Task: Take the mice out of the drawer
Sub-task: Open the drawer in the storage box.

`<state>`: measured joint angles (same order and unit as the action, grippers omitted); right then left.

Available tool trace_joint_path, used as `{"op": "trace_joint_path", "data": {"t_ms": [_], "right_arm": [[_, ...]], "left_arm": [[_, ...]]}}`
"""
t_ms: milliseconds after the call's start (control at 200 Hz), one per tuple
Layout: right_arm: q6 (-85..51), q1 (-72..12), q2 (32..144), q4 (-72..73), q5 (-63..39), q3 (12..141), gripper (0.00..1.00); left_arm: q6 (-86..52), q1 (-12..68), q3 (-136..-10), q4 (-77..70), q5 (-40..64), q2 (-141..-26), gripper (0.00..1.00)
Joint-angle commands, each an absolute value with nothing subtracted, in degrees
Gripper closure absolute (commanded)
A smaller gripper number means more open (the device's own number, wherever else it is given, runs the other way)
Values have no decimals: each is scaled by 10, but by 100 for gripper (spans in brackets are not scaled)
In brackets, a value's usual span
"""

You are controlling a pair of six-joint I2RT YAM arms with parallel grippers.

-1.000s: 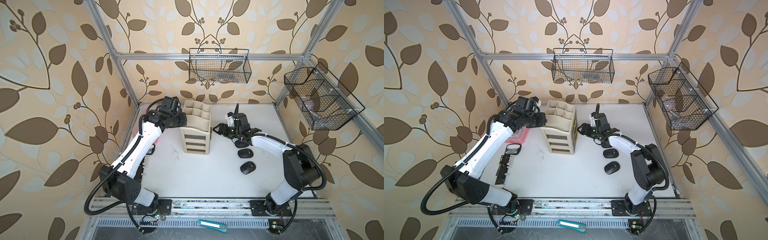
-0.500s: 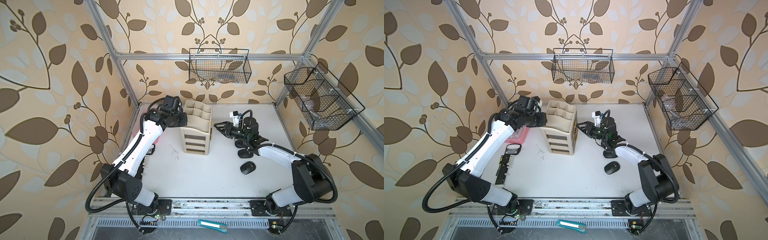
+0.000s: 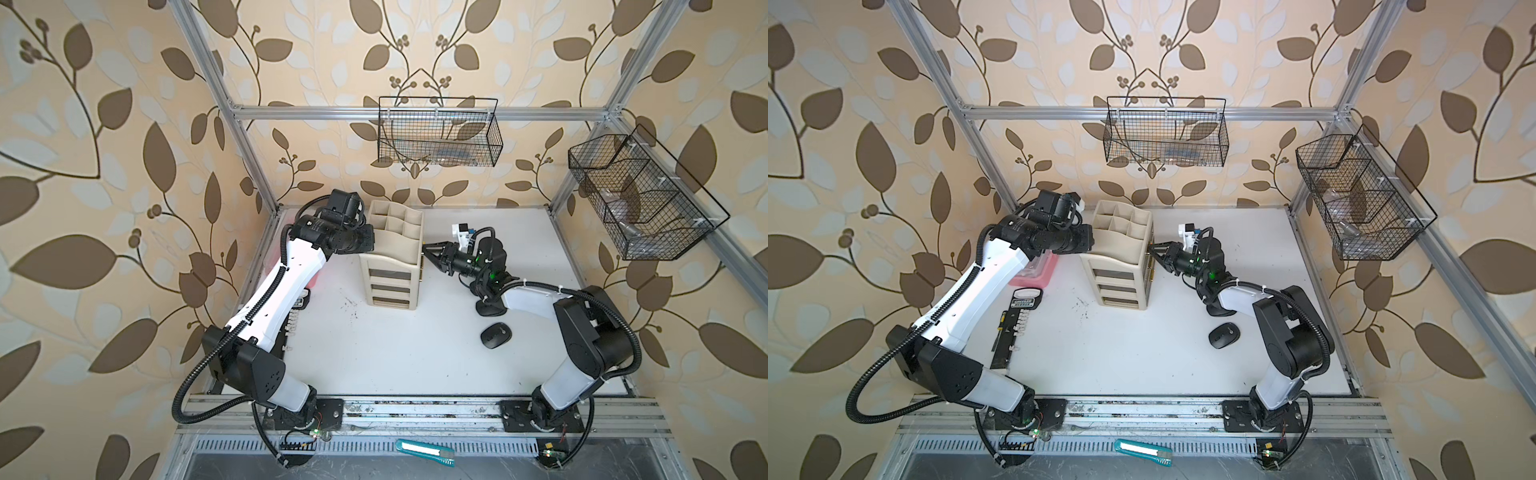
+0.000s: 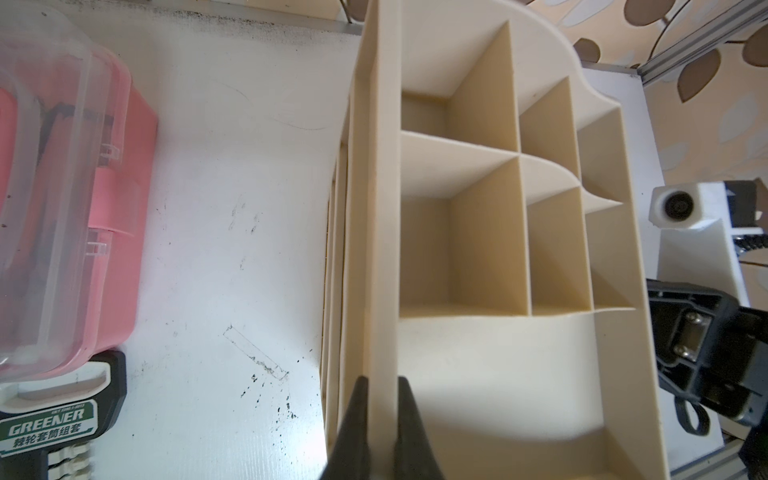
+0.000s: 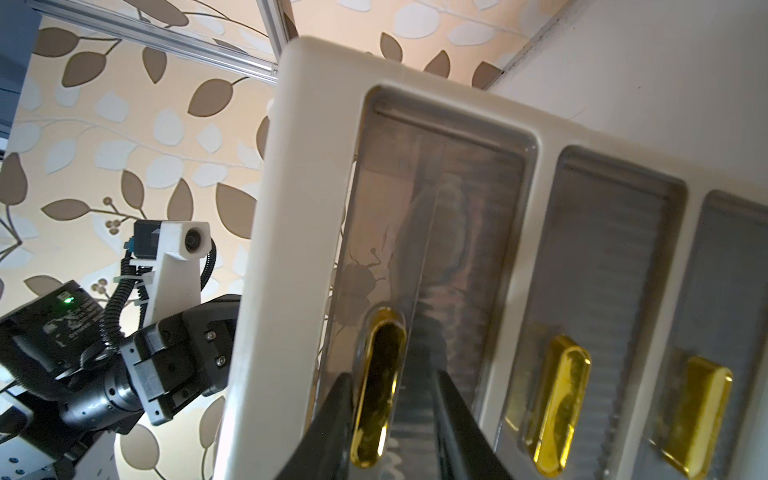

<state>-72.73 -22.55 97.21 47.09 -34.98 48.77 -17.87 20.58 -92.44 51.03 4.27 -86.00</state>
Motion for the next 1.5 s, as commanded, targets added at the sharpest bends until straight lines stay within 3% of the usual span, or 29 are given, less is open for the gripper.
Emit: {"op": "trace_joint_path", "data": {"t_ms": [0, 210, 475, 896, 1496], "right_arm": [[-759, -231, 991, 509, -357, 503, 74], [-742, -229, 977, 475, -353, 505, 87], [-740, -206, 949, 455, -364, 492, 91], [-692, -133, 877, 353, -397, 469, 91], [-680, -107, 904, 302, -411, 518, 89]], "left_arm": [[-193, 206, -942, 545, 56, -868, 94], [-195, 206, -955, 560, 13, -869, 97], [-188, 206, -978, 595, -45, -872, 99], [-180, 184, -987, 602, -24, -861, 100], [-170, 173, -985, 608, 22, -859, 100]]}}
